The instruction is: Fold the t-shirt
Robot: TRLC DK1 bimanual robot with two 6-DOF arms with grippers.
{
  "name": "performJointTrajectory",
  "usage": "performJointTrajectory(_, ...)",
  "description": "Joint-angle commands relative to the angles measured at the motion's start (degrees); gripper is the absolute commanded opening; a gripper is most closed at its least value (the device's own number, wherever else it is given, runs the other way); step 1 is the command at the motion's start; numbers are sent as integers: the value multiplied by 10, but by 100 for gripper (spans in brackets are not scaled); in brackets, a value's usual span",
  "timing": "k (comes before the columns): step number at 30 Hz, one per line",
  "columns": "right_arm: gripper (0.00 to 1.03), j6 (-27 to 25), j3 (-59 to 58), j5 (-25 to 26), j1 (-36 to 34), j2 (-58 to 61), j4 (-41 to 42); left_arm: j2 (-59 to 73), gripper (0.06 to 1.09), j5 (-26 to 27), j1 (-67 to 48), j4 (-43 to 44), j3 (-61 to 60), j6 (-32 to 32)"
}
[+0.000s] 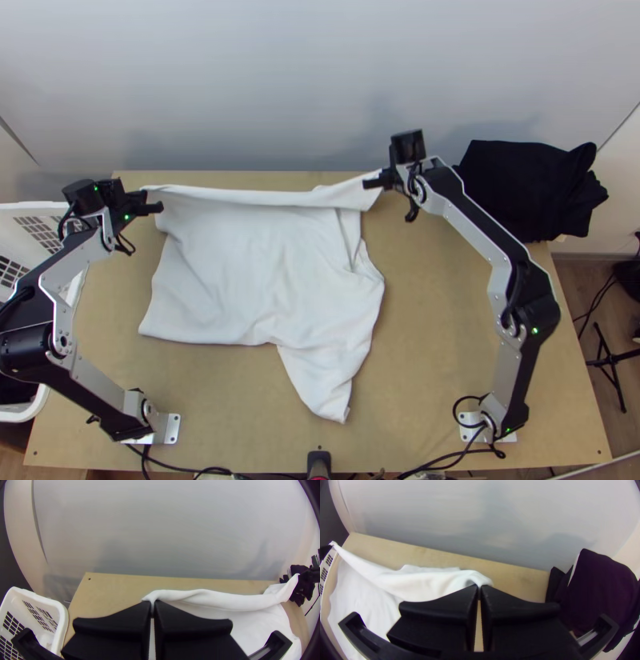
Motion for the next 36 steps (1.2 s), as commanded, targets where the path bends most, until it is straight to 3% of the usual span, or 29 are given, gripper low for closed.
performJointTrajectory(1, 3, 15, -82, -17, 25, -60, -47, -8, 9, 0, 14, -26, -27, 25)
performJointTrajectory(8, 3, 31, -97, -60, 43, -101, -137, -8, 9, -1, 30, -22, -40, 37)
performJointTrajectory(17, 3, 65, -88, -88, 56, -153, -193, -8, 9, -1, 30, -19, -61, 35)
performJointTrajectory(21, 3, 82, -87, -125, 47, -160, -230, -11, 9, 0, 30, -19, -66, 35)
performJointTrajectory(27, 4, 81, -189, -154, 74, -143, -235, -13, 9, 0, 24, -30, -83, 48)
performJointTrajectory(28, 7, 79, -206, -165, 77, -138, -223, -15, 13, 0, 24, -43, -80, 48)
performJointTrajectory(29, 16, 78, -213, -167, 81, -129, -215, -15, 31, 2, 24, -54, -76, 47)
performJointTrajectory(30, 33, 74, -222, -176, 82, -126, -210, -16, 57, 7, 27, -86, -67, 46)
performJointTrajectory(31, 59, 69, -238, -178, 85, -128, -196, -17, 80, 18, 30, -121, -55, 40)
performJointTrajectory(32, 91, 60, -251, -178, 90, -135, -183, -16, 89, 29, 35, -150, -43, 33)
performJointTrajectory(33, 100, 53, -257, -178, 91, -136, -177, -17, 89, 39, 39, -181, -34, 32)
performJointTrajectory(35, 100, 50, -257, -182, 93, -145, -177, -19, 90, 66, 51, -232, -15, 29)
performJointTrajectory(36, 100, 50, -258, -183, 96, -157, -176, -20, 96, 74, 58, -254, -6, 25)
